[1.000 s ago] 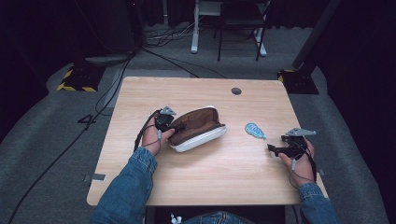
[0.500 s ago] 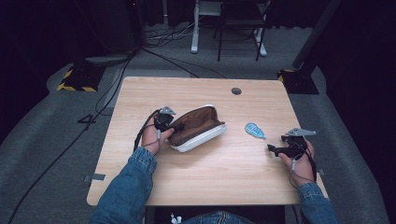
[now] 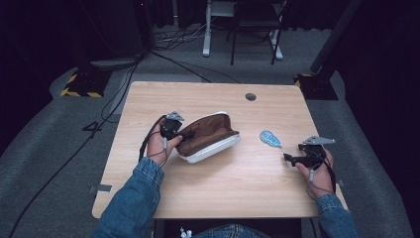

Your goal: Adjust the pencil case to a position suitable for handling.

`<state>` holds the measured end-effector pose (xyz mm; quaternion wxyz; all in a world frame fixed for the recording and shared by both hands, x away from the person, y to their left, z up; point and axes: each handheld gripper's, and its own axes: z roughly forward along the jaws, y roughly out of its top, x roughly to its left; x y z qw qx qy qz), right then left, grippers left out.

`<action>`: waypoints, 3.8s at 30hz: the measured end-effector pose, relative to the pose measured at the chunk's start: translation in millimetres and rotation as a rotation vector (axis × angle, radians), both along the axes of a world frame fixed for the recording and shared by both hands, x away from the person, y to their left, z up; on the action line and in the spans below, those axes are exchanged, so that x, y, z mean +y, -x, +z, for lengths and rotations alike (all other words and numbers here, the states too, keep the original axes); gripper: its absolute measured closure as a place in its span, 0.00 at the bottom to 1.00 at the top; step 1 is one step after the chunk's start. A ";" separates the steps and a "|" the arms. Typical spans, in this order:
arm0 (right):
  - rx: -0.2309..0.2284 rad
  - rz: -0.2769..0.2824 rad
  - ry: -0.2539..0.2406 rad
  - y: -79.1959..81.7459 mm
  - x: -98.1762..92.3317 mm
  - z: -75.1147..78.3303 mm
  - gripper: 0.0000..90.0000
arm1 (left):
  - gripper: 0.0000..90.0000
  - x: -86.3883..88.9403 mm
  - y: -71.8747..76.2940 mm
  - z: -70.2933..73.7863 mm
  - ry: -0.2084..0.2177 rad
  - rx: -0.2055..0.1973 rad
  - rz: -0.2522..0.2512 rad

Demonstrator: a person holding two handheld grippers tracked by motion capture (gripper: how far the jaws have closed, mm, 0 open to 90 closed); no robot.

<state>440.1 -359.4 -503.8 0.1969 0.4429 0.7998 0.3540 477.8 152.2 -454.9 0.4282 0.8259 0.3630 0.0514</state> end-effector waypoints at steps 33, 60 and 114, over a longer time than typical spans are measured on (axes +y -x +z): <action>0.001 0.006 0.000 0.1 0.1 0.1 0.19 | 0.93 -44.5 45.3 37.9 0.024 0.001 -0.231; 0.001 0.009 0.001 0.1 0.1 0.1 0.19 | 0.92 -87.3 62.6 4.7 0.013 0.073 -0.388; 0.002 0.018 0.001 -0.8 0.3 0.1 0.19 | 0.33 -66.0 68.5 4.0 -0.042 -0.052 -0.304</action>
